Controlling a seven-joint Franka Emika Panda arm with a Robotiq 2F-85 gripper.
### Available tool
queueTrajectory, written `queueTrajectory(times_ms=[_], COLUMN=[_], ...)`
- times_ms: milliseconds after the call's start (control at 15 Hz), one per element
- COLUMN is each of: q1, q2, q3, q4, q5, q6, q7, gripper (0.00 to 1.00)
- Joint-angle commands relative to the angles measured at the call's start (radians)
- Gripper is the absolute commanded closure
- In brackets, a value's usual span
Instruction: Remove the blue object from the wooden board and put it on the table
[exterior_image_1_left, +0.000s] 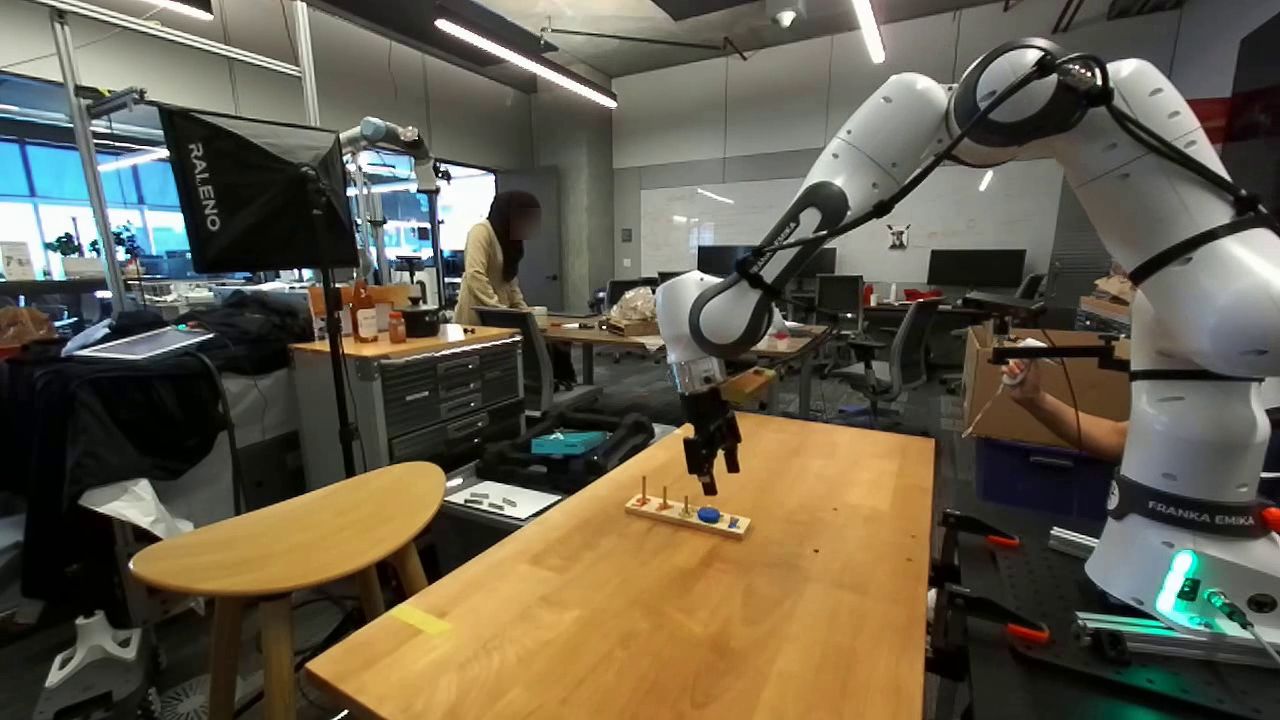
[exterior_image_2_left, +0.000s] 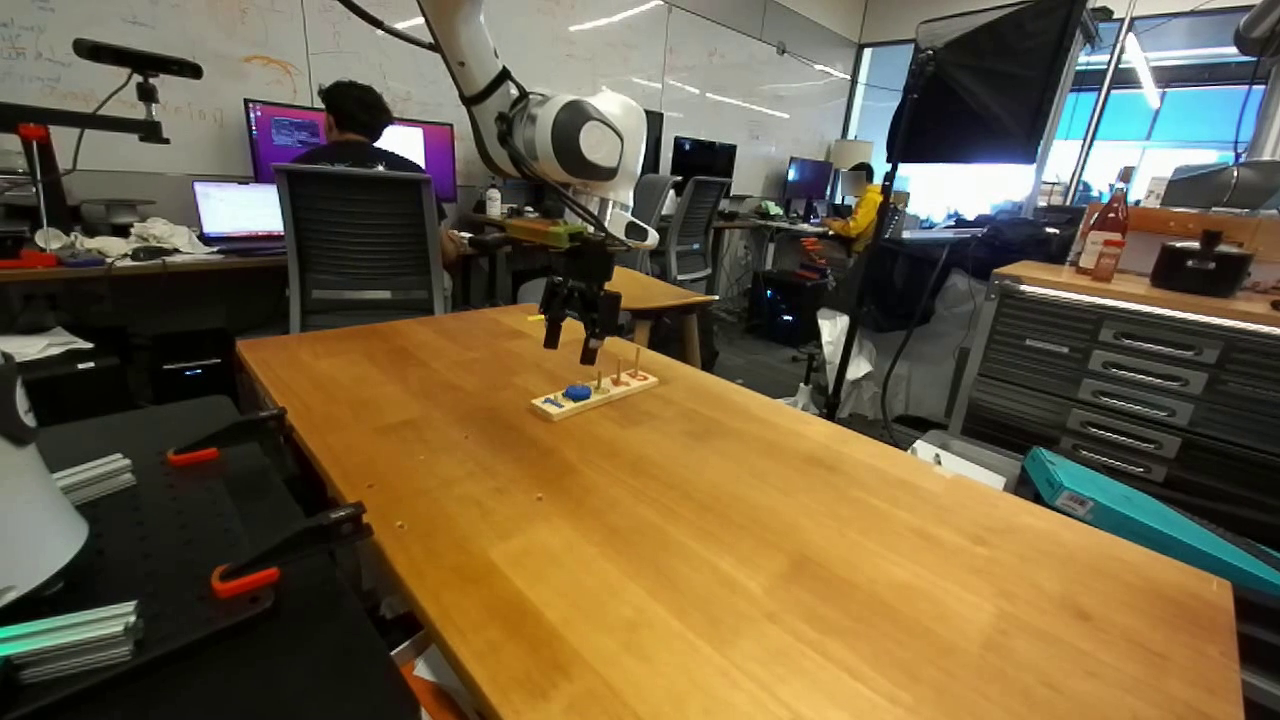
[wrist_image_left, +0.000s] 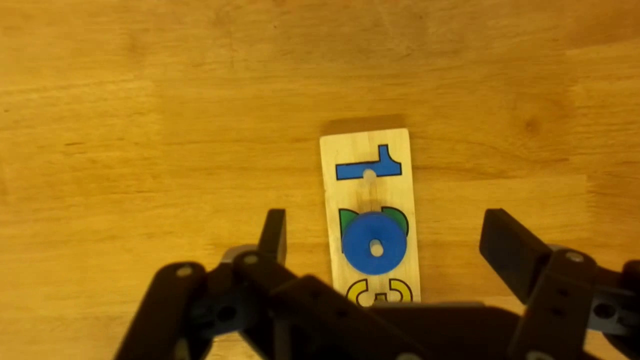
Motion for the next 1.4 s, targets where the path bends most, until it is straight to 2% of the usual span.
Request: queueTrajectory(times_ms=[0, 800, 867, 1333], q1=[0.031, 0.039, 0.039, 0.043], q2=[0.077, 0.166, 0.170, 0.164], q3=[-0.027, -0.064, -0.064, -0.063], q4=[0.078, 0.108, 0.108, 0.120], q5=[-0.015, -0.015, -0.015, -0.011], q6=[0.038, 0.068, 0.071, 0.070], q7=[0.012, 0.024, 0.023, 0.024], gripper=[0.00, 0.00, 0.19, 0.73])
